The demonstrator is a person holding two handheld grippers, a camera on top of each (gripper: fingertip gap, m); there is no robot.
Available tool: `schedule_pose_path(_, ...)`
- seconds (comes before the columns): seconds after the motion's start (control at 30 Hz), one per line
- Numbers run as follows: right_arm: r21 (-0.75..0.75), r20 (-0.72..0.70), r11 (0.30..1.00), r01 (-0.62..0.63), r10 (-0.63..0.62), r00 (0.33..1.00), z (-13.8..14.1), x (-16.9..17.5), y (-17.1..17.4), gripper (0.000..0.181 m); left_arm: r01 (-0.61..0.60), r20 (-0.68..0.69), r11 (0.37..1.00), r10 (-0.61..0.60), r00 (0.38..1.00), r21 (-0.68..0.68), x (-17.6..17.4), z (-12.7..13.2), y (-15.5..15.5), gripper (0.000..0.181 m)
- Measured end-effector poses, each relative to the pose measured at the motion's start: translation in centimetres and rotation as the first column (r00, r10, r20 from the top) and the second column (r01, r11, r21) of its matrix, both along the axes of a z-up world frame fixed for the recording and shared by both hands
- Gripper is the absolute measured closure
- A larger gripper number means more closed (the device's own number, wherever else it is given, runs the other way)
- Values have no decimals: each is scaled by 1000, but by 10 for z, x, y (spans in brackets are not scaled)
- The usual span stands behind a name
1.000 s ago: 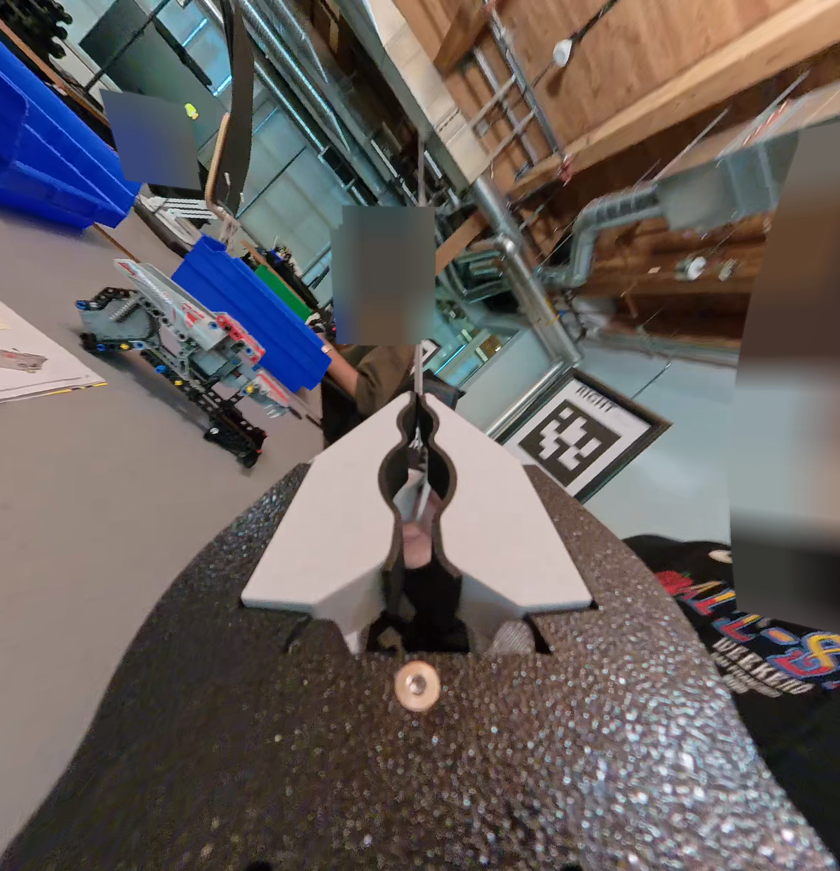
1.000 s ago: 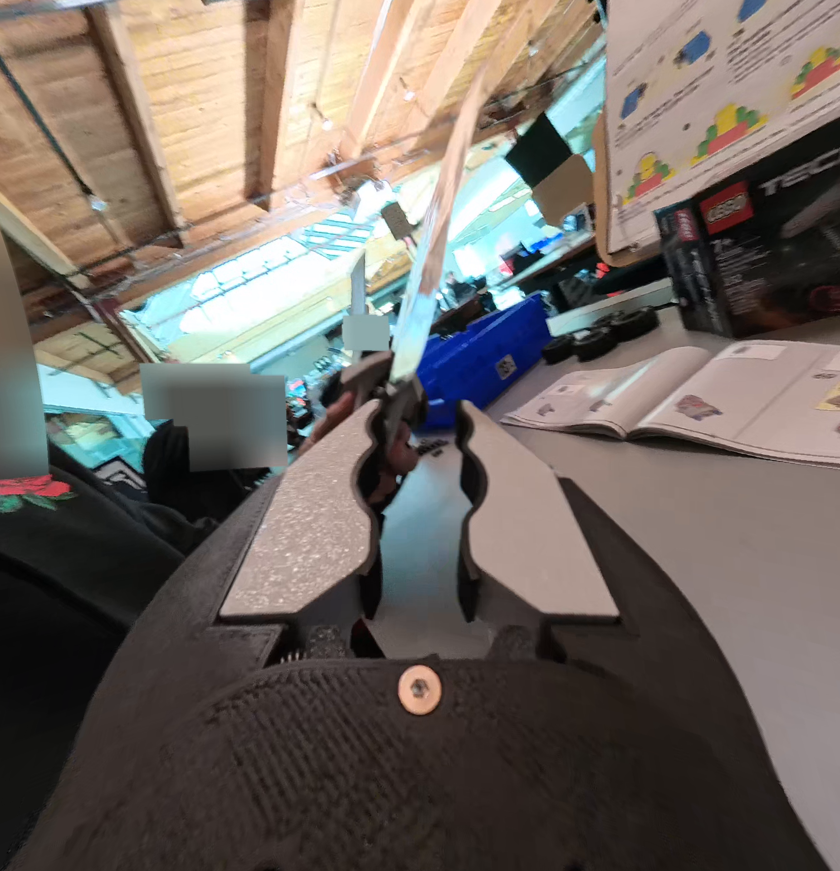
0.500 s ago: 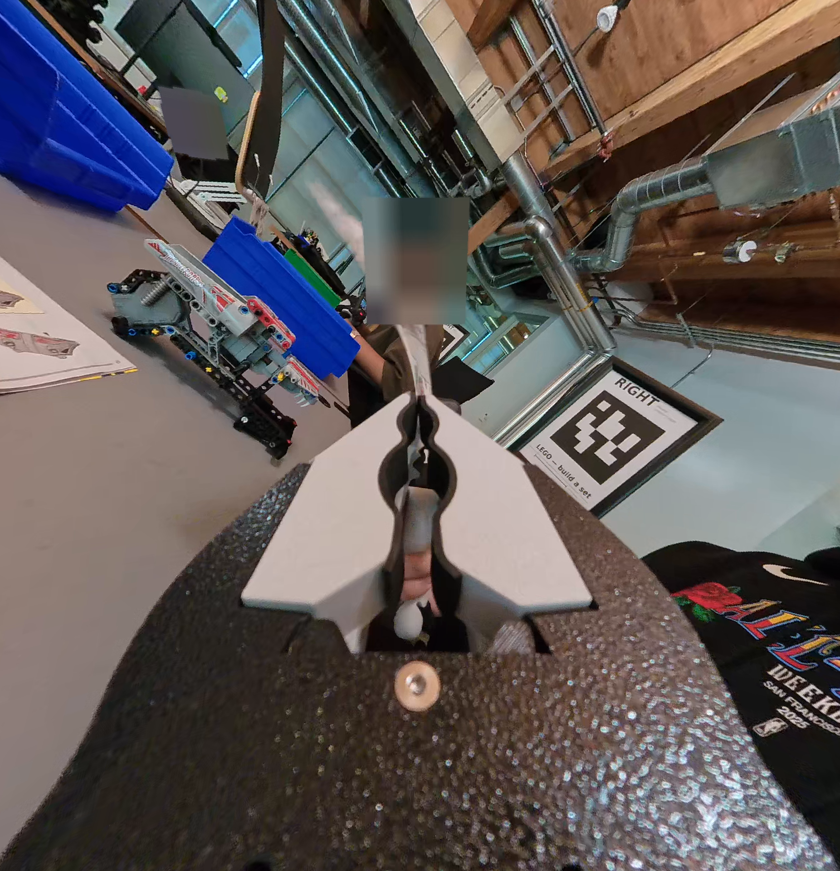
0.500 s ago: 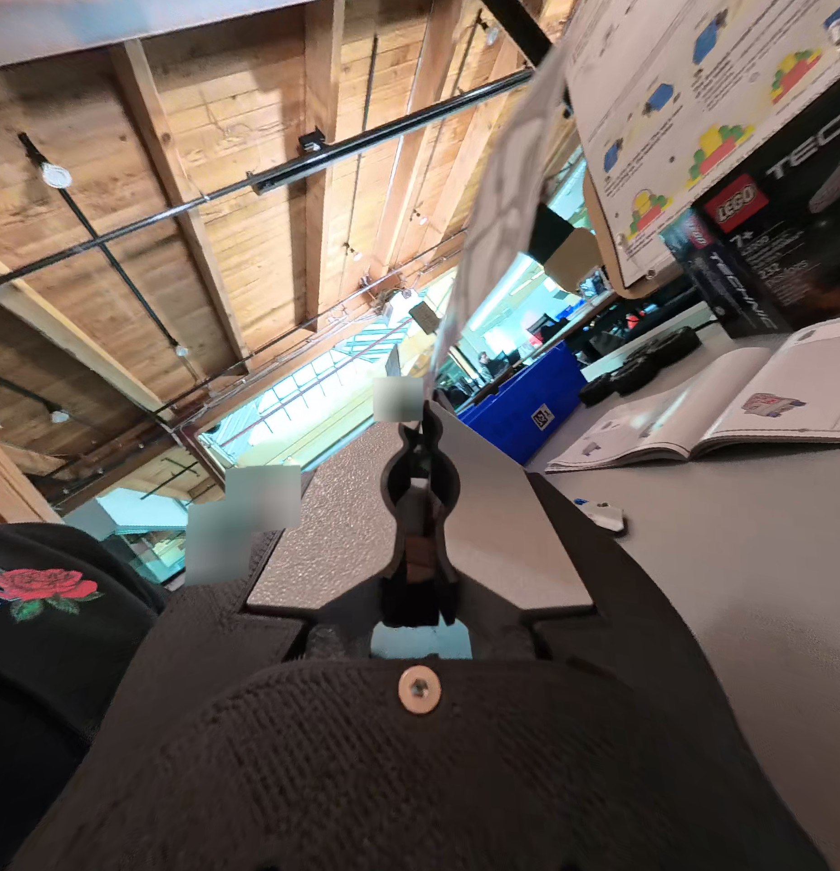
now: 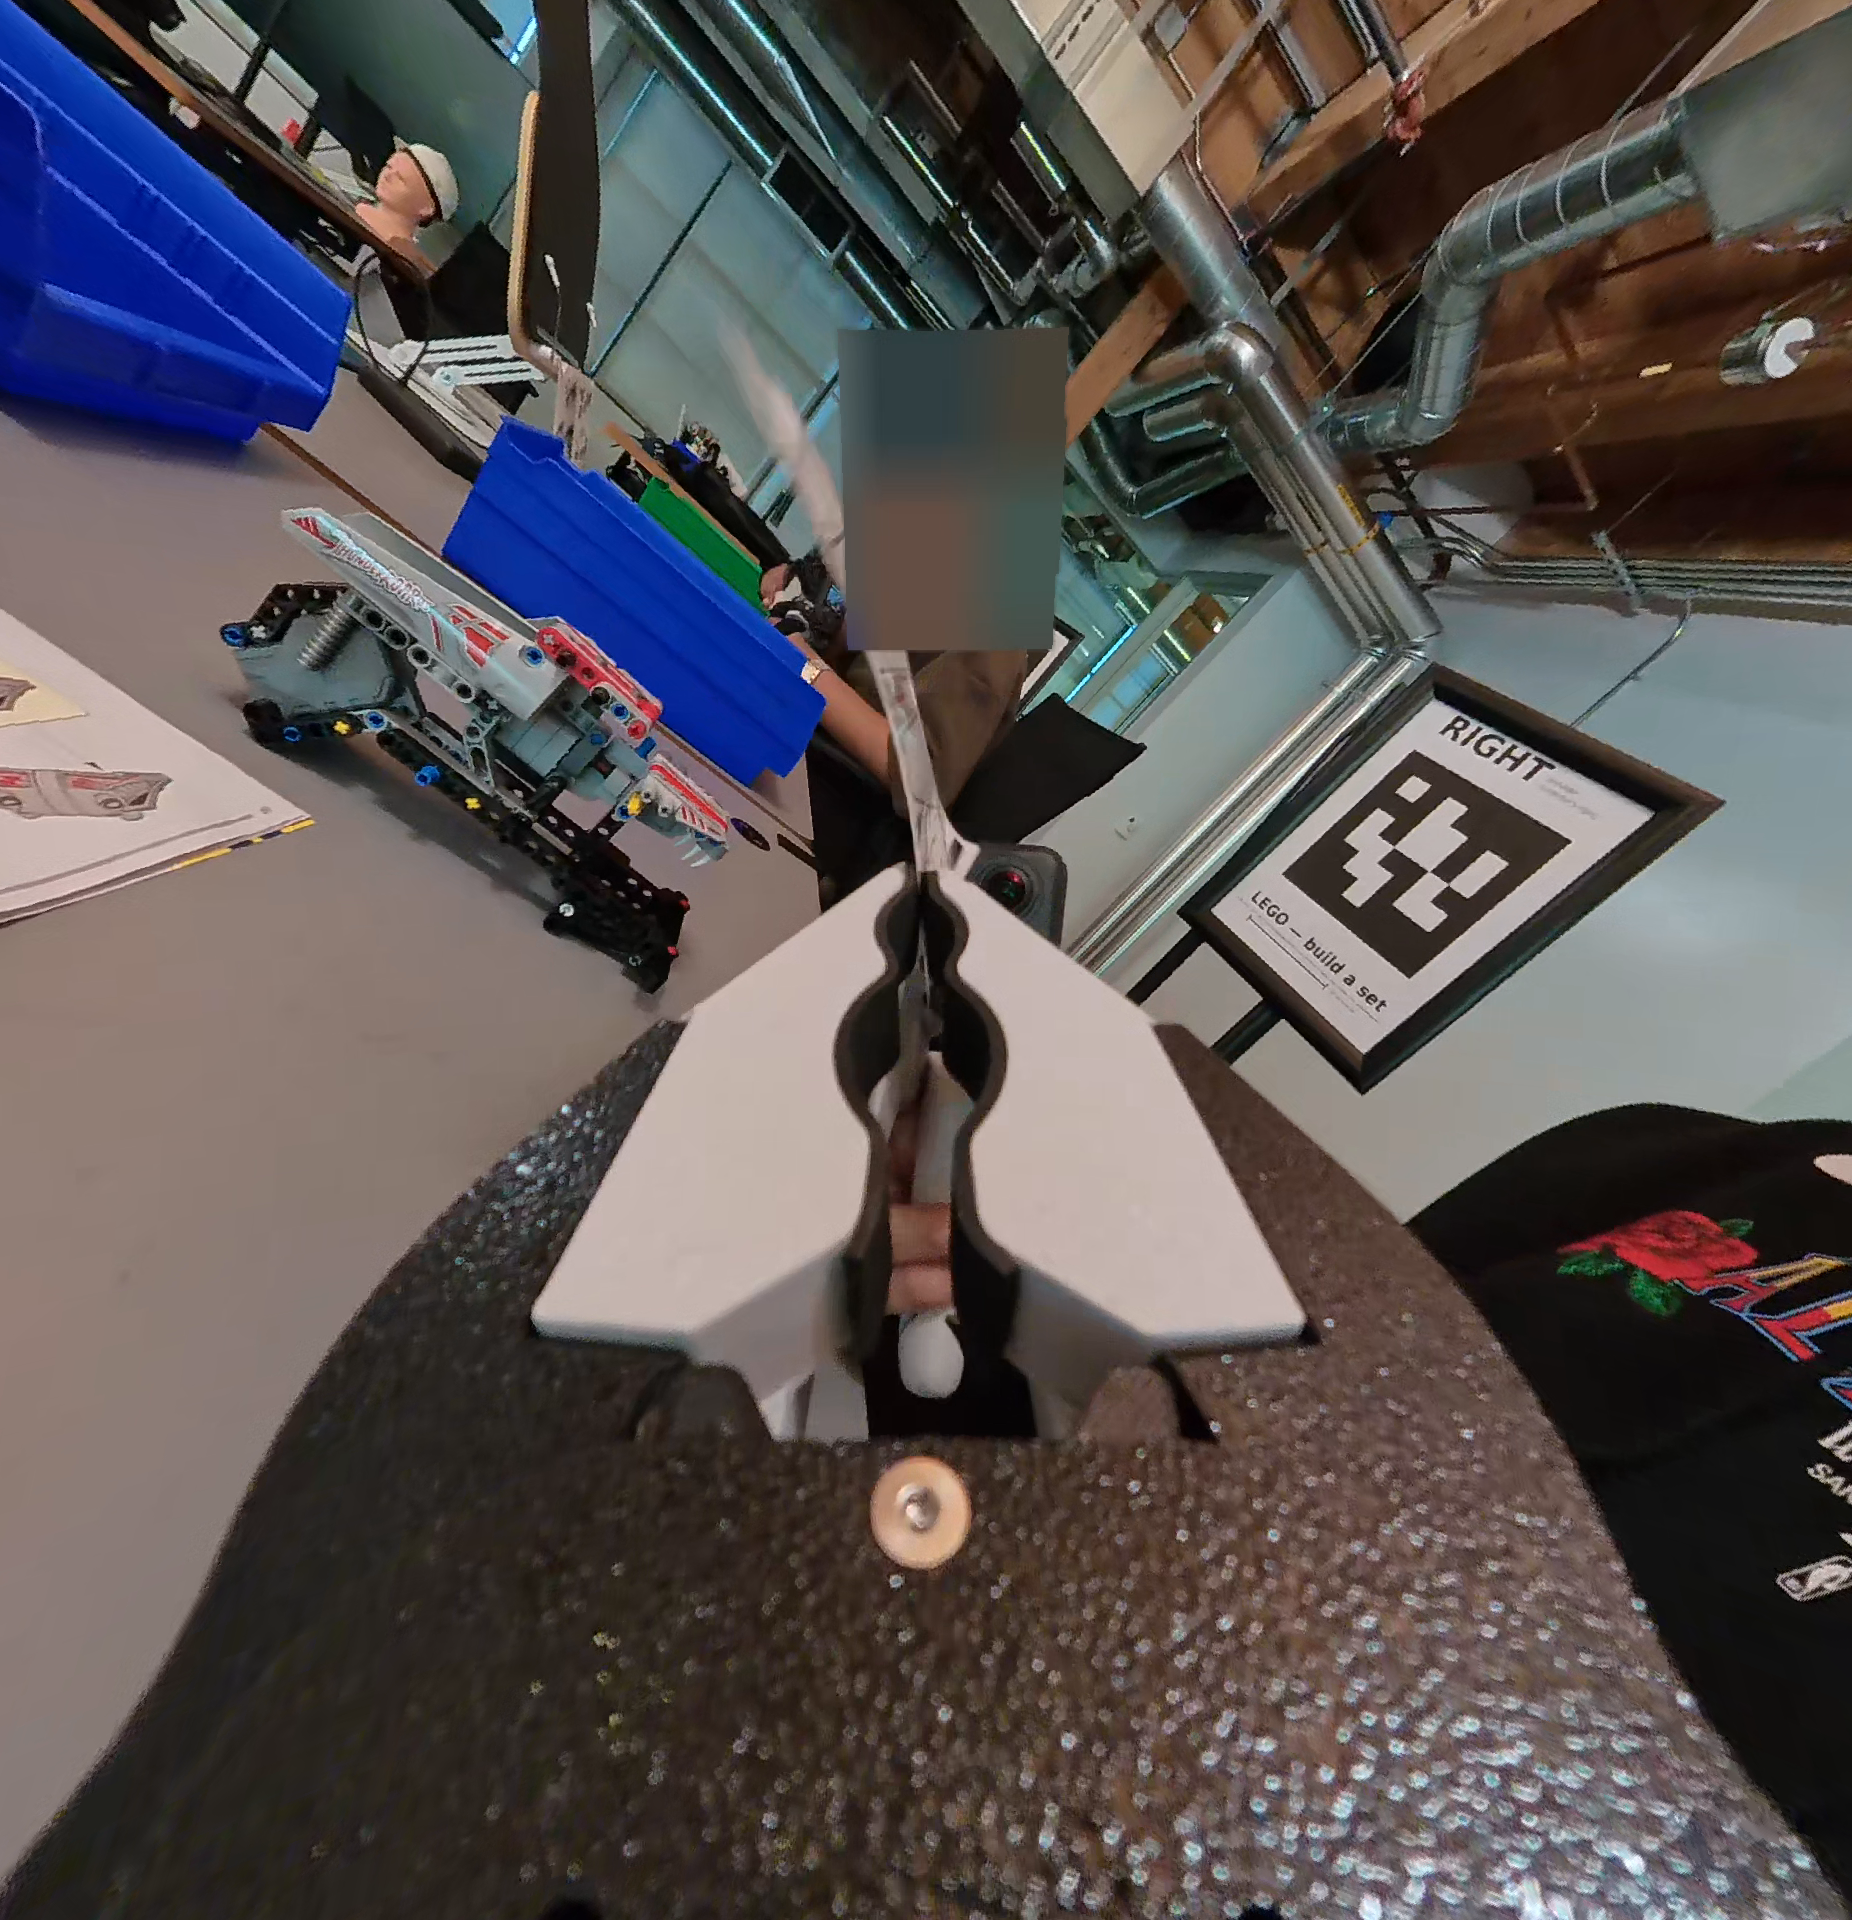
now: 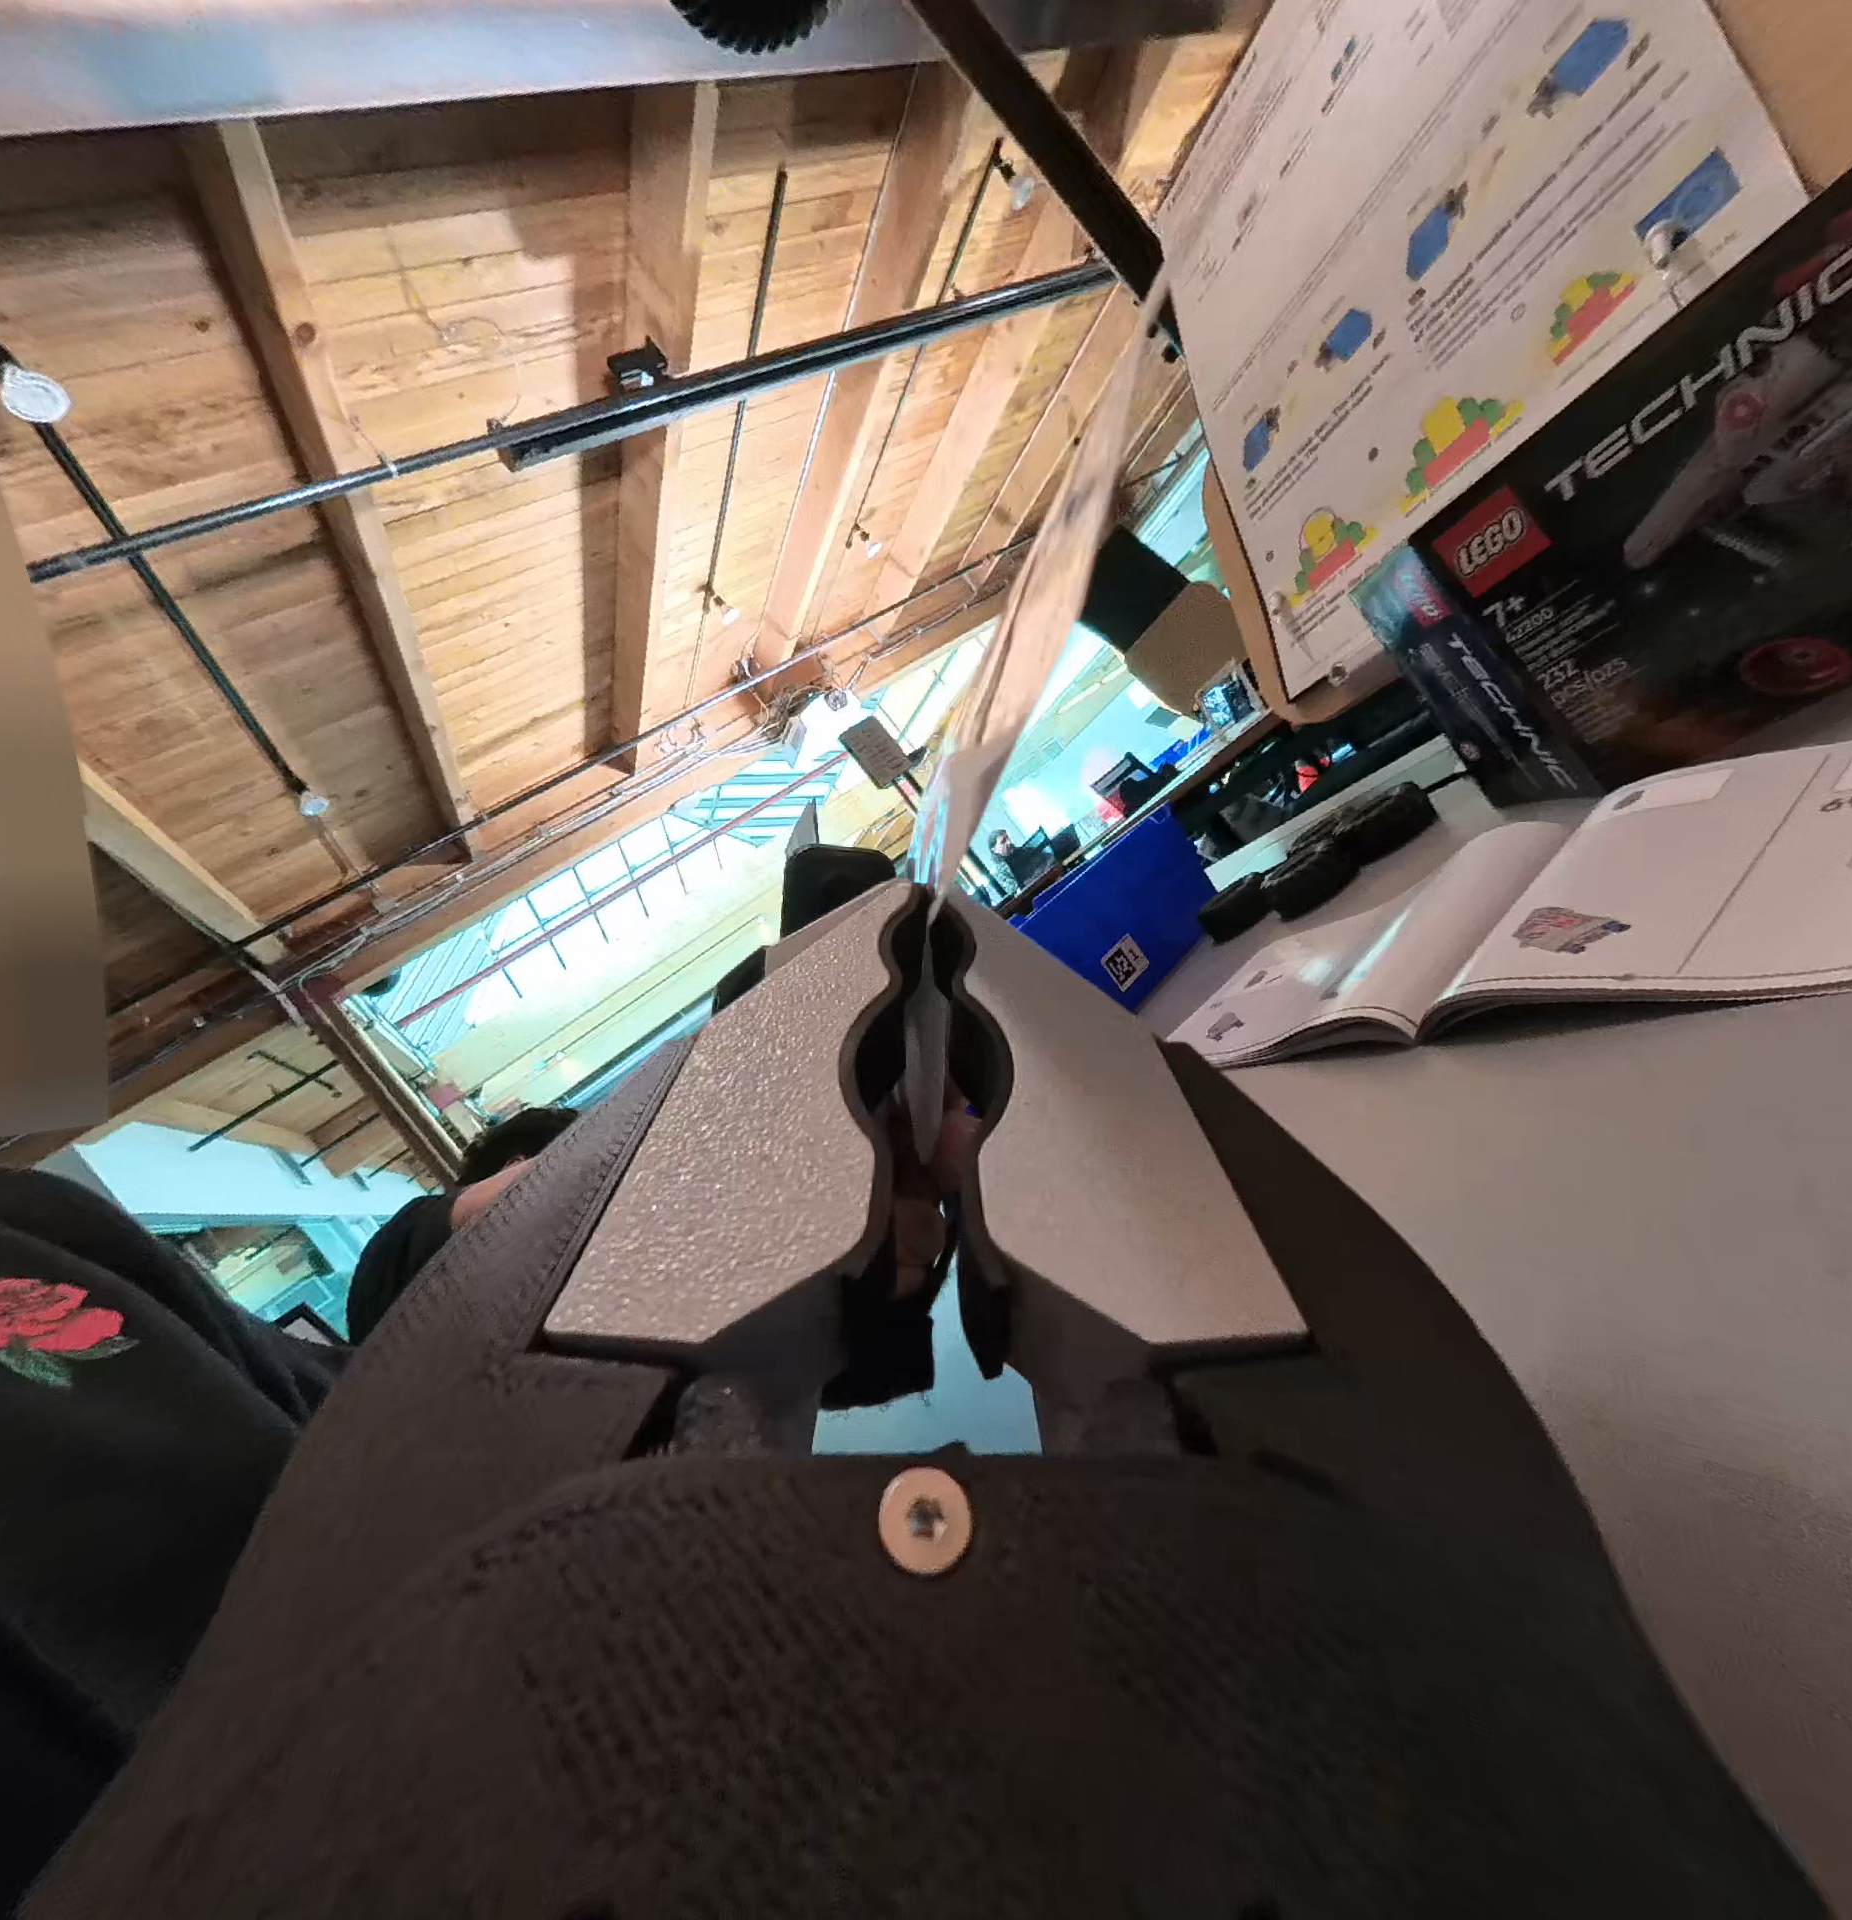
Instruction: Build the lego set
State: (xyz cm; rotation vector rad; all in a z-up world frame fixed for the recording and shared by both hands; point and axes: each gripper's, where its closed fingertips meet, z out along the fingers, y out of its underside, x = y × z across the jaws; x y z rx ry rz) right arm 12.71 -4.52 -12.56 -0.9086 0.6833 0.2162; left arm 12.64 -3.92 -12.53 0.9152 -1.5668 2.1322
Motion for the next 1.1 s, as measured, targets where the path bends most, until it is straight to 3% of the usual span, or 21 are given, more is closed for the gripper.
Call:
schedule_pose_path(0.2,-22,-10,1000,12,-12,1000,-6,-1,-1,181,-24,25,998,23,999,64,1,-12,1,180)
schedule_pose_path(0.33,-51,-35,993,102,-104,994,-8,8,-13,181,-214,223,956,168,960,200,14,-12,23,166)
schedule_pose_path(0.43,-98,-54,984,151,-157,986,-13,12,-15,181,-452,523,832,243,817,320,17,-5,39,165)
schedule_pose_path(0.57,-119,-80,983,142,-152,985,-19,12,-7,181,-611,800,722,137,585,324,-6,3,24,170)
schedule_pose_path(0.7,-115,-105,985,130,-142,984,-24,11,-4,181,-671,861,625,-3,508,399,-5,-8,11,166)
schedule_pose_path(0.87,-60,-104,995,82,-88,991,-21,4,0,181,-658,860,578,-171,480,483,-6,-20,-2,166)
schedule_pose_path(1.0,-19,-68,999,40,-41,997,-14,-2,1,181,-654,849,562,-191,493,506,-4,-20,-5,166)
schedule_pose_path(1.1,11,-49,1000,12,-12,999,-9,-5,1,181,-607,823,590,-192,535,533,-5,-23,-6,165)
